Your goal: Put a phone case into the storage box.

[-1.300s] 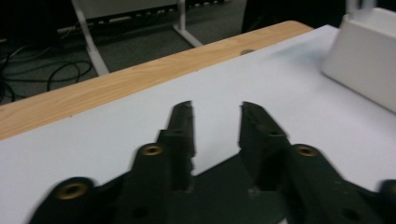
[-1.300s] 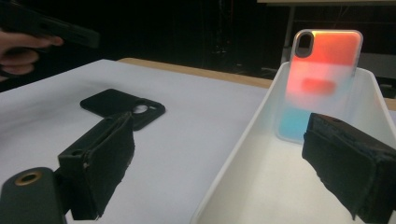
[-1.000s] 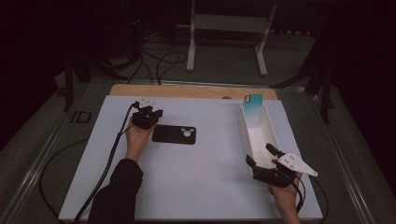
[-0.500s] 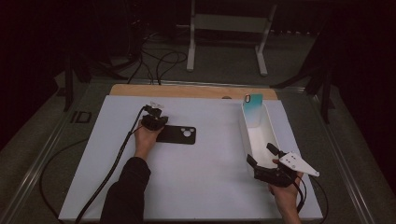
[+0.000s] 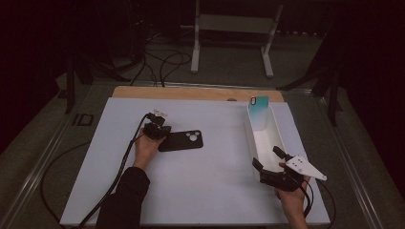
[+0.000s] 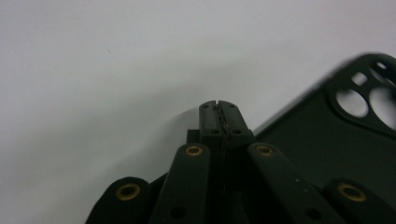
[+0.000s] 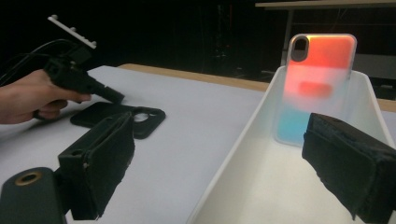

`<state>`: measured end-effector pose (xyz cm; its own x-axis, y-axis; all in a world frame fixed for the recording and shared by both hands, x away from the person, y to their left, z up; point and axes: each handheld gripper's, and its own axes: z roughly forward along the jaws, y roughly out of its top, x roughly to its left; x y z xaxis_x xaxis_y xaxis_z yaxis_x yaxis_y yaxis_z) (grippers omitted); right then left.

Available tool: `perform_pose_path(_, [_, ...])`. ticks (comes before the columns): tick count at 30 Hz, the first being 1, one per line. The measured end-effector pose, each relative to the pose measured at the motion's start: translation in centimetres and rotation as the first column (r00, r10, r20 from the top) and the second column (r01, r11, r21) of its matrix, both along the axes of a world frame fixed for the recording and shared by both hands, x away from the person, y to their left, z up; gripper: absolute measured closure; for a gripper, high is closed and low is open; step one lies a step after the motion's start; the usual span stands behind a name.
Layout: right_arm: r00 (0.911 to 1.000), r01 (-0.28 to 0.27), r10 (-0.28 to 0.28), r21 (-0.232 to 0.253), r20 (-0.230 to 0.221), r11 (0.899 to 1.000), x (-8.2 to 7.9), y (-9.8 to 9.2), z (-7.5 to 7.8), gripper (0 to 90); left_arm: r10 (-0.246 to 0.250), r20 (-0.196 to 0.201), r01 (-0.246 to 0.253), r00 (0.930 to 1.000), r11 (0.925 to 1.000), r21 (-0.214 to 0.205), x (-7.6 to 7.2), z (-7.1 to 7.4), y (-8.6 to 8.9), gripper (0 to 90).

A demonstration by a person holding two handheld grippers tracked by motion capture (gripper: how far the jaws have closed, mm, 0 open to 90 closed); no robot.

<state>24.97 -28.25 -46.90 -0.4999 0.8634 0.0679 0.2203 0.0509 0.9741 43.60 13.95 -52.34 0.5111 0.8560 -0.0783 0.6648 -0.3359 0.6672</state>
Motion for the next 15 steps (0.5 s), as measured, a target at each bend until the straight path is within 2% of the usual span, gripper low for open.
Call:
perform_pose_path(8, [0.9999, -0.010, 0.010, 0.001, -0.004, 1.000, 0.1, -0.1, 0.1, 9.1, -0.043, -0.001, 0.043, 0.9991, 0.9989, 0.017, -4.4, 0.2, 0.1, 90.0])
perform_pose_path(12, [0.9999, -0.016, 0.016, -0.001, -0.002, 1.000, 0.0, -0.1, 0.1, 11.1, -0.046, 0.000, 0.046, 0.9990, 0.9989, -0.007, -6.3, 0.1, 0.3, 90.0])
perform_pose_path(15, [0.9997, -0.025, 0.025, 0.003, -0.002, 1.000, 0.1, -0.1, 0.2, 11.3, -0.047, 0.010, 0.047, 0.9988, 0.9988, -0.013, -7.1, 0.0, 0.4, 90.0])
